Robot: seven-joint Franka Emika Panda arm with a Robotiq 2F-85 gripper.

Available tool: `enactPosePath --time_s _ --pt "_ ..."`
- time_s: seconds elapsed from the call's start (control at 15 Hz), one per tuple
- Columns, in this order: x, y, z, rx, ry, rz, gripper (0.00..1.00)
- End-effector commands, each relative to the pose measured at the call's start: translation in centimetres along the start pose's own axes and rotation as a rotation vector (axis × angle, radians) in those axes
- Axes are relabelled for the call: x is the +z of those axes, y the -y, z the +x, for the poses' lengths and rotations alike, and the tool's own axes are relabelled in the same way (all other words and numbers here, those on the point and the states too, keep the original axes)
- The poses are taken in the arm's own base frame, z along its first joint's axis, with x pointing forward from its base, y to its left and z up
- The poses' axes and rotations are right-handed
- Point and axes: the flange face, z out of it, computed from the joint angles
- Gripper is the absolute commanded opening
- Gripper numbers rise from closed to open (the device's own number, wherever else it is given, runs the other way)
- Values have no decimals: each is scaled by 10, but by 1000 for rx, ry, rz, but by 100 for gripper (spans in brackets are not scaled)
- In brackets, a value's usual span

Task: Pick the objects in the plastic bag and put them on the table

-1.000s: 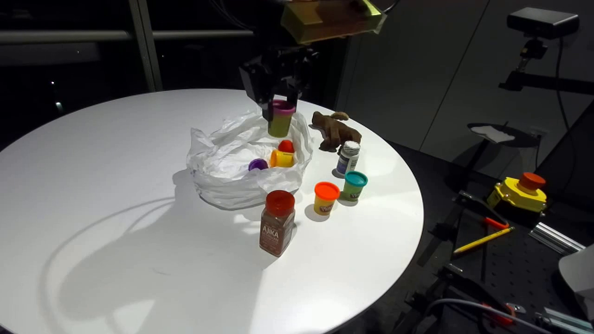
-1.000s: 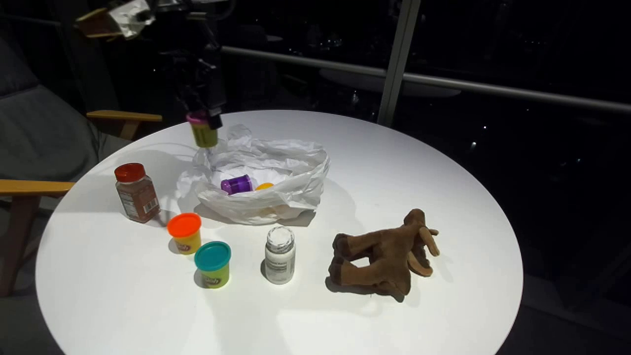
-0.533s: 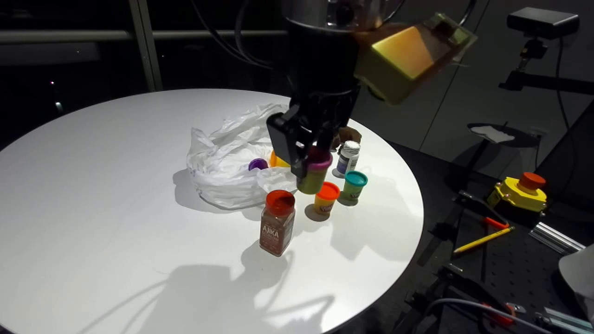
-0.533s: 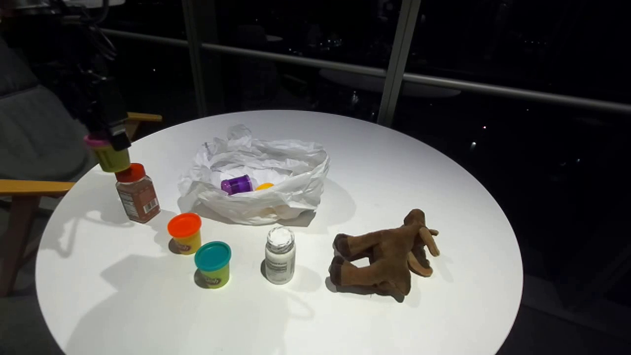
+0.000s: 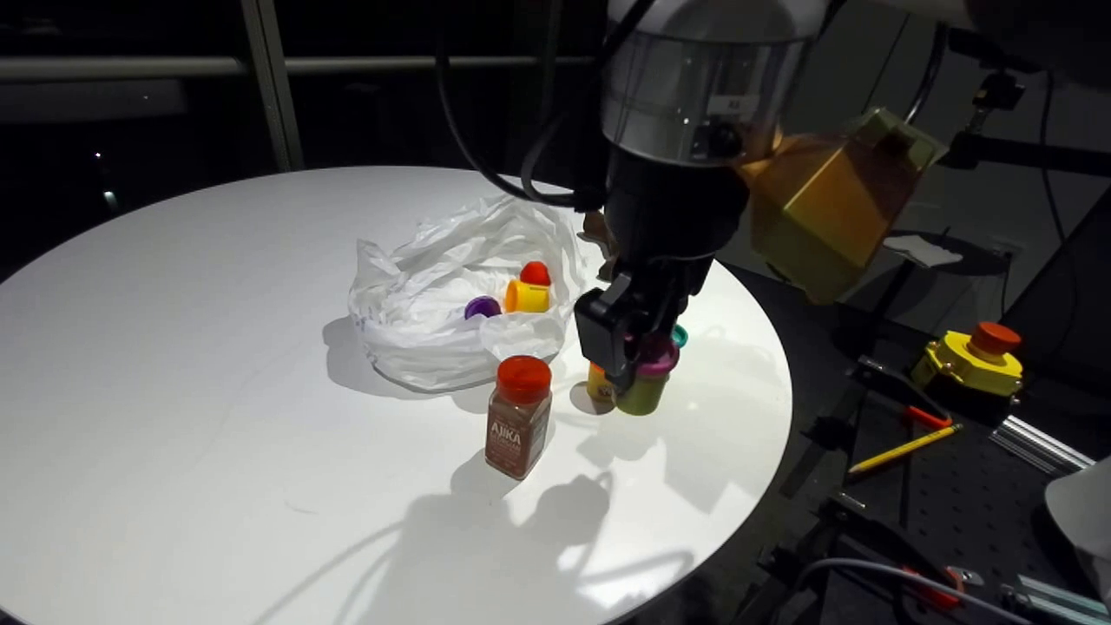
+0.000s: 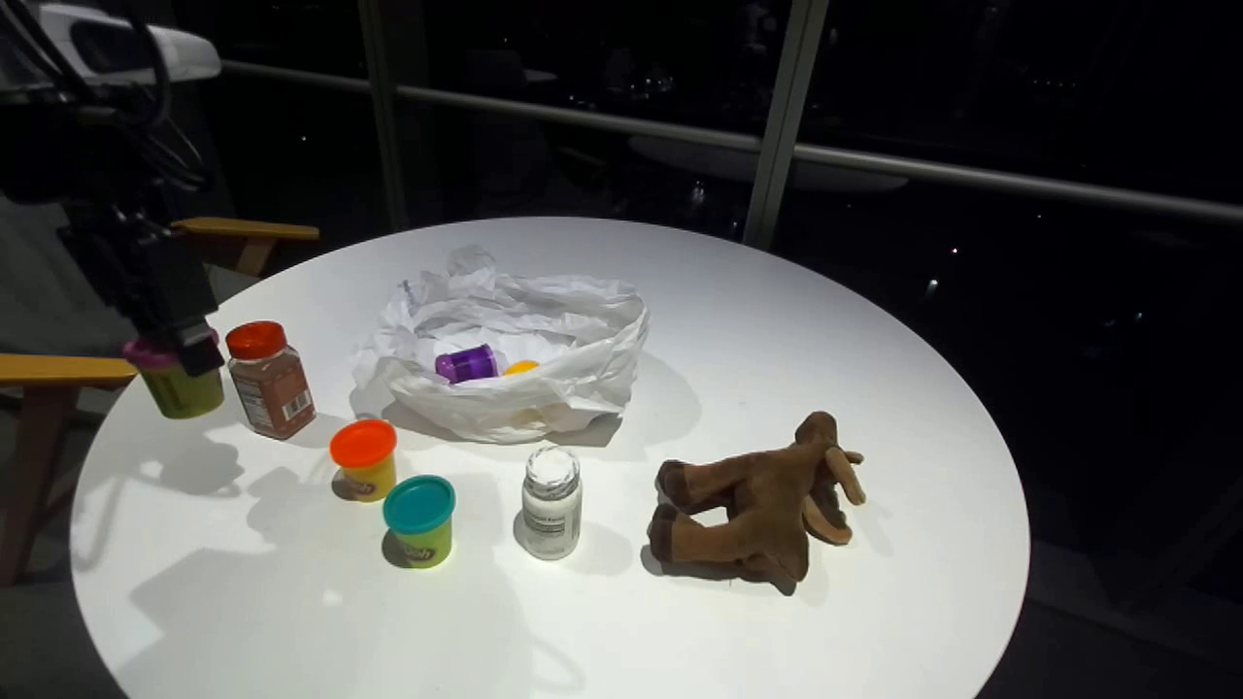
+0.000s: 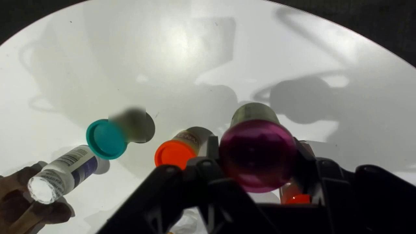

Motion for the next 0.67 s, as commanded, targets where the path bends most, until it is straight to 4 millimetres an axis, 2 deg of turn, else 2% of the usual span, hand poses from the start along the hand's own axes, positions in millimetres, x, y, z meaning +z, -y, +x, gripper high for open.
enactPosePath --time_s 0.0,0.33,0.53,0.6 --pt "43 -8 11 -42 34 65 27" --pt "86 -6 25 -103 1 119 27" --pt "94 -8 29 -109 -19 125 27" --pt "89 -11 30 -104 -38 122 77"
